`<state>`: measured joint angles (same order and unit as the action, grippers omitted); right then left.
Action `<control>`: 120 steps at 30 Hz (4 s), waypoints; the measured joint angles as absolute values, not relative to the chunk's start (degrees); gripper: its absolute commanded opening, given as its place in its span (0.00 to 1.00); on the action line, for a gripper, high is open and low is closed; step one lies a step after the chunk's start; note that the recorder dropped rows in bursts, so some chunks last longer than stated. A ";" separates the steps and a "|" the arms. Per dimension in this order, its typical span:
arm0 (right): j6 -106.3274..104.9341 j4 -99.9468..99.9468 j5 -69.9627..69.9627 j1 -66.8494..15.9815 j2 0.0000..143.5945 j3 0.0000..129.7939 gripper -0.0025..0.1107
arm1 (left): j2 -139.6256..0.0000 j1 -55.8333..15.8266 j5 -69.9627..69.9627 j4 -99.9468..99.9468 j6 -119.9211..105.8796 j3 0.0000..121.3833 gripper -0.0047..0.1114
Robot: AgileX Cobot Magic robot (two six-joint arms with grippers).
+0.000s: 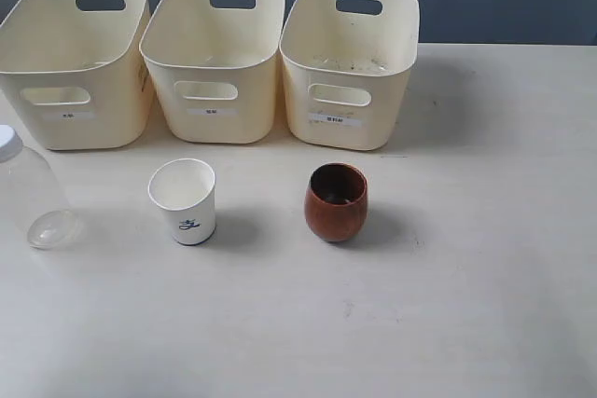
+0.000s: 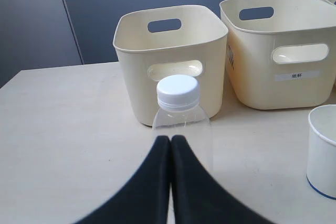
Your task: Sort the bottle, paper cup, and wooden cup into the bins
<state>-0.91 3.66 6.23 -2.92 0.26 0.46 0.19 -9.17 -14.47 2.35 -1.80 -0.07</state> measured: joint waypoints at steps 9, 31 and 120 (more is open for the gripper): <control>-0.91 3.66 6.23 -2.92 0.26 0.46 0.02 | 0.19 -9.17 -14.47 2.35 -1.80 -0.07 0.04; -0.76 2.69 5.30 -2.92 0.26 0.46 0.02 | 0.19 -9.17 -14.47 2.35 -1.80 -0.07 0.04; -65.06 -40.50 37.47 -39.09 89.56 65.09 0.12 | 0.19 -9.17 -14.47 2.35 -1.80 -0.07 0.04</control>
